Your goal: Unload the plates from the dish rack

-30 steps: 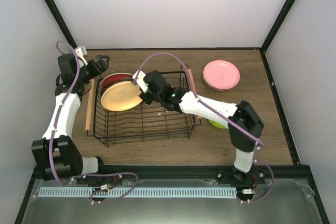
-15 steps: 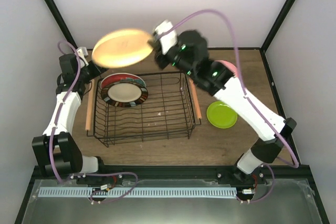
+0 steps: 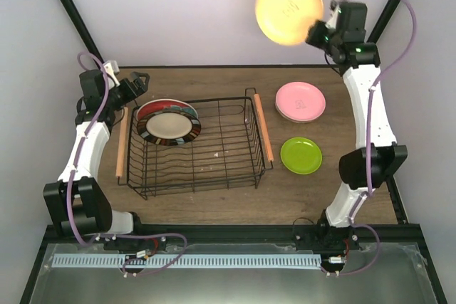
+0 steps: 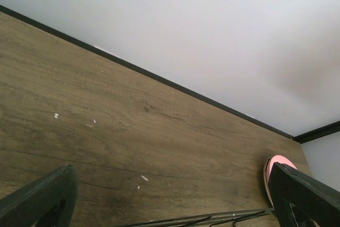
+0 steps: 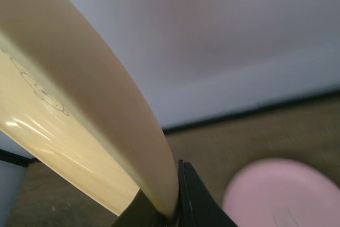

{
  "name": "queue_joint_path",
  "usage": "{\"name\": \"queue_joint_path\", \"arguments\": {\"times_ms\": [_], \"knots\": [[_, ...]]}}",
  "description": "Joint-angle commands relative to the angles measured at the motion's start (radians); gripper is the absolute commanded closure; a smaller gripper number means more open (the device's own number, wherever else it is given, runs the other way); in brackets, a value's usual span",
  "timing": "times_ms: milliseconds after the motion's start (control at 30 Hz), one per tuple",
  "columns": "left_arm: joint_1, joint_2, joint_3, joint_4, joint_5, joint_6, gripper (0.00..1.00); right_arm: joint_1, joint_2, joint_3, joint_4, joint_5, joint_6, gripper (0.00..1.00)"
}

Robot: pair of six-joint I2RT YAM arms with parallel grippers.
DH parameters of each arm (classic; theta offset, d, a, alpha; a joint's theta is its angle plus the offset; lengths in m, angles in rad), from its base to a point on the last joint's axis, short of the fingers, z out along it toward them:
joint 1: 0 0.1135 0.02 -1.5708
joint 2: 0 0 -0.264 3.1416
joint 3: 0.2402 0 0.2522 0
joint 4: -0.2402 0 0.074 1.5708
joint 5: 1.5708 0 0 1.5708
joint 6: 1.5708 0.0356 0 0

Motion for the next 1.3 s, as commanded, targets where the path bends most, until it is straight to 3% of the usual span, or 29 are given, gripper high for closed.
{"name": "queue_joint_path", "arguments": {"times_ms": [0,167,333,600,1267], "knots": [[-0.004,-0.013,0.018,-0.001,0.015,0.005,0.0,-0.179,-0.042,-0.179,-0.096,-0.196,0.141,0.99],[-0.003,-0.01,0.025,0.003,0.015,0.001,0.0,-0.325,-0.022,-0.36,-0.127,-0.364,0.152,0.99],[-0.004,-0.013,0.027,0.002,0.015,-0.001,0.0,-0.384,0.037,-0.438,-0.135,-0.427,0.111,0.99],[-0.004,-0.019,0.022,0.0,0.007,0.0,0.0,-0.387,0.166,-0.443,-0.162,-0.46,0.081,0.99],[-0.002,-0.033,0.007,-0.001,-0.002,0.001,0.0,-0.385,0.225,-0.613,-0.055,-0.426,0.101,0.99]]}}
